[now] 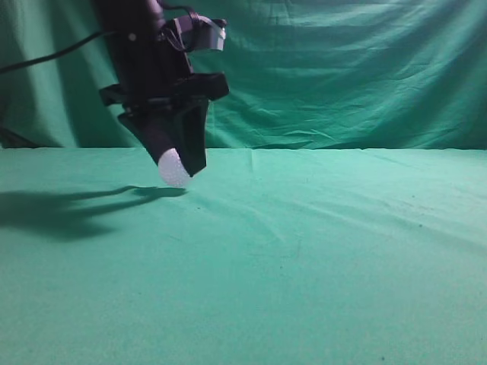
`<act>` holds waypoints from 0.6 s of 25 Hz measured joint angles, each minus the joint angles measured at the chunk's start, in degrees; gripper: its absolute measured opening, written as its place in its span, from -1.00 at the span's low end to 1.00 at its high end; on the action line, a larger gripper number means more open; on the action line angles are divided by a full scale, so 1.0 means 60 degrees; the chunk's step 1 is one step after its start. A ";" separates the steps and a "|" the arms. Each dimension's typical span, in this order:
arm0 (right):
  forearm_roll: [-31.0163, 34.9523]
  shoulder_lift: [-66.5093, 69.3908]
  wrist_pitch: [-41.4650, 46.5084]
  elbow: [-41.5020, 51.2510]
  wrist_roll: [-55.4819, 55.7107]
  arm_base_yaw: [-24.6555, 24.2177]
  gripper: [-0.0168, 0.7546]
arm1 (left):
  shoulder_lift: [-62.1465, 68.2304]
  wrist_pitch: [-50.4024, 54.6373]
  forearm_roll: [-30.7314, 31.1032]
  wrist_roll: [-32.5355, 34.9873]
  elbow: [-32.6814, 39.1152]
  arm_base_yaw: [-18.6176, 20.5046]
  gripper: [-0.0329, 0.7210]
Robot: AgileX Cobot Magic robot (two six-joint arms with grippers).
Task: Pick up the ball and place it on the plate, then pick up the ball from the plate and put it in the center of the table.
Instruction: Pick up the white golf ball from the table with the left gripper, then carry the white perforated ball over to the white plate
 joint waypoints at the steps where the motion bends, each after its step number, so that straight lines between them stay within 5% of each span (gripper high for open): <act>1: 0.0000 0.0000 0.0000 0.0000 0.0000 0.0000 -0.96 | -0.0092 0.0120 0.0042 0.0000 0.0000 0.0000 -0.11; 8: 0.0000 0.0000 0.0000 0.0000 0.0000 0.0000 -0.96 | -0.1402 0.1647 0.0375 -0.0502 0.0000 0.0175 -0.11; 15: 0.0000 0.0000 0.0000 0.0000 -0.0079 0.0000 -0.96 | -0.2759 0.2408 0.0158 -0.0751 0.0911 0.1699 -0.11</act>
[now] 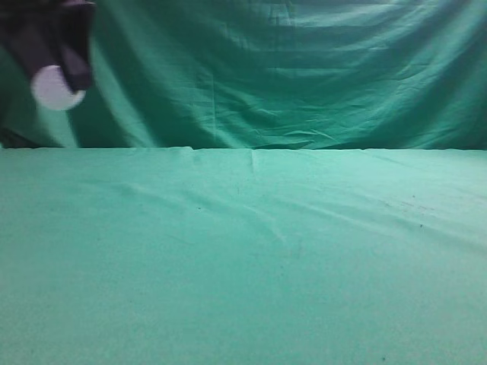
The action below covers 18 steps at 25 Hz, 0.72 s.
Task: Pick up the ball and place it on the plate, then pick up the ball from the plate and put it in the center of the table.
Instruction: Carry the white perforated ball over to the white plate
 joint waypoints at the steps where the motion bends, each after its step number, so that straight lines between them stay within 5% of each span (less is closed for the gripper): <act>1: 0.0000 0.0000 0.0000 0.0000 0.0000 0.0018 -0.96 | -0.0269 0.0000 0.0000 0.0000 0.0298 0.0250 -0.11; 8: -0.0794 0.0000 0.0000 0.0000 0.0118 0.0871 -0.96 | -0.1665 -0.0169 0.0000 -0.0021 0.2051 0.2140 -0.11; 18: -0.1036 0.0741 -0.0021 0.0000 0.0444 0.1014 -0.96 | -0.1873 -0.0481 0.0386 -0.0058 0.2225 0.4214 -0.11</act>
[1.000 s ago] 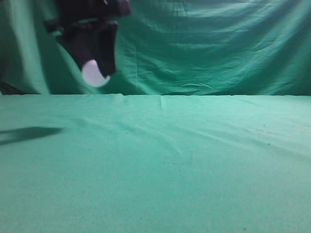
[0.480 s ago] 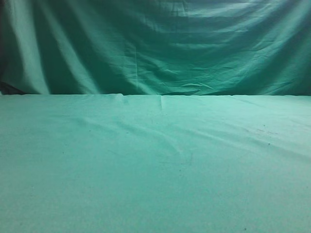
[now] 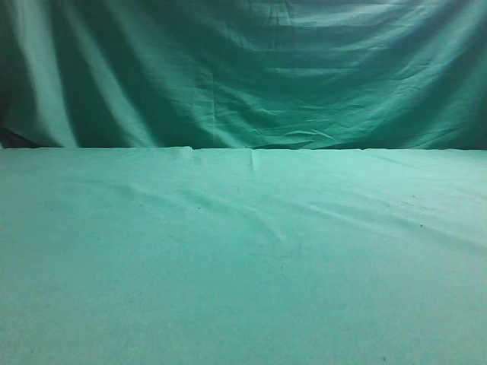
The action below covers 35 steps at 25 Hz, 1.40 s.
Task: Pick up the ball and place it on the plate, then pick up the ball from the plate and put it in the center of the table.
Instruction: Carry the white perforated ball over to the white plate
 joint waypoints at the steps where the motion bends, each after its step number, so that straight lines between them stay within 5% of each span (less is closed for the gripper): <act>1: 0.0039 0.0176 -0.0001 -0.0027 0.0015 0.0046 -0.96 | 0.0000 -0.0089 0.0149 0.0000 0.0000 0.0104 -0.11; 9: 0.0161 0.1688 -0.0134 -0.0682 0.0143 0.0705 -0.96 | 0.0256 -0.1338 0.0734 0.0000 0.0000 0.0259 -0.11; 33: 0.0185 0.2199 -0.0228 -0.0821 0.0220 0.0837 -0.96 | 0.1932 -0.2130 0.1282 -0.0007 0.0000 0.0259 -0.11; 35: 0.0185 0.2199 -0.0228 -0.0821 0.0220 0.0837 -0.96 | 0.1932 -0.2136 0.1305 -0.0007 0.0000 0.0259 0.16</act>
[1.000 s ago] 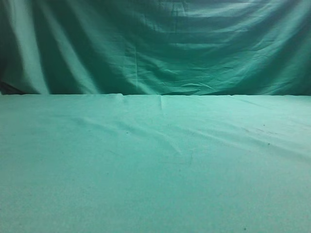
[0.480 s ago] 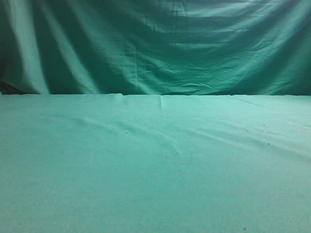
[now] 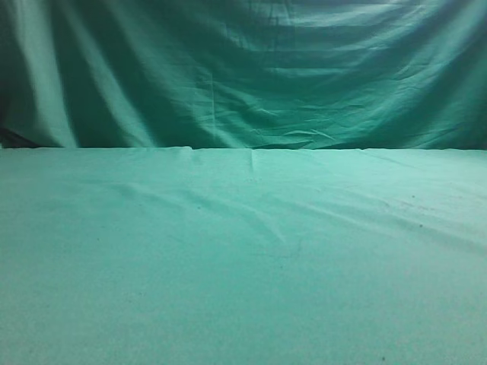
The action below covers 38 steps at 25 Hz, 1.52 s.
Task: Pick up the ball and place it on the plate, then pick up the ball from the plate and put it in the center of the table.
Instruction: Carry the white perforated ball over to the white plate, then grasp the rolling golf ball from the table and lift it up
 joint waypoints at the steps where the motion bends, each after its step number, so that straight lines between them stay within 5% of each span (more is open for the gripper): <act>1: 0.0013 0.0000 0.0000 0.0000 0.0000 0.0000 -0.96 | 0.0000 0.0000 0.0000 0.0000 0.0000 0.0000 0.35; 4: 0.0013 0.0000 -0.0012 0.0000 0.0000 0.0000 -0.96 | 0.0000 0.0114 -0.0396 0.0000 -0.0109 0.0000 0.79; 8: 0.0013 0.0000 -0.0012 0.0000 0.0000 0.0000 -0.96 | -0.0035 0.1000 -0.1554 0.0000 -0.1081 0.0000 0.80; 12: 0.0013 0.0000 -0.0012 0.0000 0.0000 0.0000 -0.96 | -0.0251 0.2388 -0.2591 0.0095 -0.2529 0.0000 0.27; 17: 0.0013 0.0000 -0.0012 0.0000 0.0000 0.0000 -0.96 | -0.0644 0.3542 -0.4051 0.1507 -0.3382 0.0000 -0.71; 19: 0.0013 0.0000 -0.0012 0.0000 0.0000 0.0000 -0.96 | -0.0962 0.3655 -0.4650 0.1982 -0.3396 0.0000 -0.91; 22: 0.0013 0.0000 -0.0012 0.0000 0.0000 0.0000 -0.96 | -0.1652 0.3705 -0.5159 0.2464 -0.3396 0.0000 -0.91; 26: -0.0003 0.0000 -0.0012 0.0000 0.0000 0.0000 -0.96 | -0.3059 0.3221 -0.5208 0.2989 -0.2662 -0.0222 -0.91; 34: -0.0003 0.0000 -0.0012 0.0000 0.0000 0.0000 -0.96 | -0.6277 0.0932 -0.5247 0.3784 0.0364 -0.1797 -0.91; 38: -0.0003 0.0000 -0.0012 0.0000 0.0000 0.0000 -0.96 | -0.7389 0.0281 -0.5268 0.3969 0.1680 -0.1948 -0.91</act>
